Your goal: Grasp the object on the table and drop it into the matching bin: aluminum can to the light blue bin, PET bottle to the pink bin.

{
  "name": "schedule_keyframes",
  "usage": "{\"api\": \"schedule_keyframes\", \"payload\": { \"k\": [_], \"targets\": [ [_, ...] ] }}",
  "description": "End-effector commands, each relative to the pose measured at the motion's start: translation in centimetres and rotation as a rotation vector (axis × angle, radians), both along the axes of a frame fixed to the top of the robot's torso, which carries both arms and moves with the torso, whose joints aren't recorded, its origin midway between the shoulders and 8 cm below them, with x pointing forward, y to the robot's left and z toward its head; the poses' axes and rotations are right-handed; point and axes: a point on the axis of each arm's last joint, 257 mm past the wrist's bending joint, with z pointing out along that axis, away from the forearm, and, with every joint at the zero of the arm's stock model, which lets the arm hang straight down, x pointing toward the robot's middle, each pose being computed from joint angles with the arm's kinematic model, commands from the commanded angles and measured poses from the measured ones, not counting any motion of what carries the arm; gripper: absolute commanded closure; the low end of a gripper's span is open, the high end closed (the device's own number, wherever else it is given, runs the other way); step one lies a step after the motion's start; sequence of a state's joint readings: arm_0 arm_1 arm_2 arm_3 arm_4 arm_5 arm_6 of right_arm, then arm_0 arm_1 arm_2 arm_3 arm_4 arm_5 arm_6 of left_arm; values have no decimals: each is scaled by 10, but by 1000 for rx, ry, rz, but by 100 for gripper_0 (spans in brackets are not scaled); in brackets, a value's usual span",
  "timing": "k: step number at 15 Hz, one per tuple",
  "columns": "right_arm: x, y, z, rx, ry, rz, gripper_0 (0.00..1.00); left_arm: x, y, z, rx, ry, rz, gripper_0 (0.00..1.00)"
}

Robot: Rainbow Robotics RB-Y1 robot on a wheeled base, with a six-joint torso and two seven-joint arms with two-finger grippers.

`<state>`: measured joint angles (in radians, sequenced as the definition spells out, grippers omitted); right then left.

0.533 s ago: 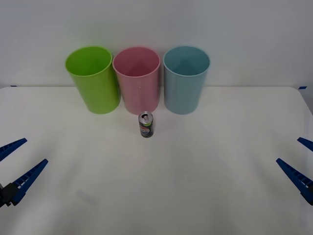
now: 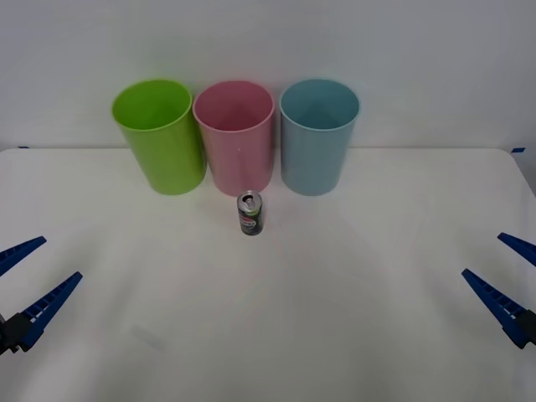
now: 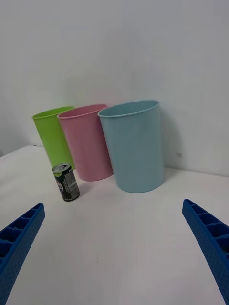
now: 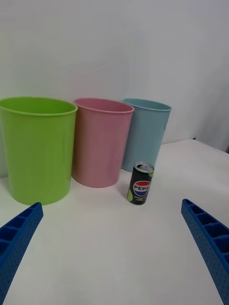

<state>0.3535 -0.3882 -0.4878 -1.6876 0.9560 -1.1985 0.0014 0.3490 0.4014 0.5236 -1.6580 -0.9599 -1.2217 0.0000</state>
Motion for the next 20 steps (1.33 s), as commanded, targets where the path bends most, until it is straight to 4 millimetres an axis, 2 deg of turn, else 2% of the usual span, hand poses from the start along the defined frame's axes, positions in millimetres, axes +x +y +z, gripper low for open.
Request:
{"api": "schedule_keyframes", "payload": {
  "k": [1,5,7,12,20],
  "targets": [
    [2,3,-2,-6,-1,2,0,0,0,0,0,0,0,0],
    [7,16,-18,-6,22,23,0,0,0,0,0,0,0,0],
    [16,27,-28,-44,3,45,0,0,0,0,0,0,0,0],
    [35,70,-46,-89,-17,132,0,0,0,0,0,0,0,0],
    [55,116,-76,-97,5,204,0,0,0,0,0,0,0,0]
  ]
}}
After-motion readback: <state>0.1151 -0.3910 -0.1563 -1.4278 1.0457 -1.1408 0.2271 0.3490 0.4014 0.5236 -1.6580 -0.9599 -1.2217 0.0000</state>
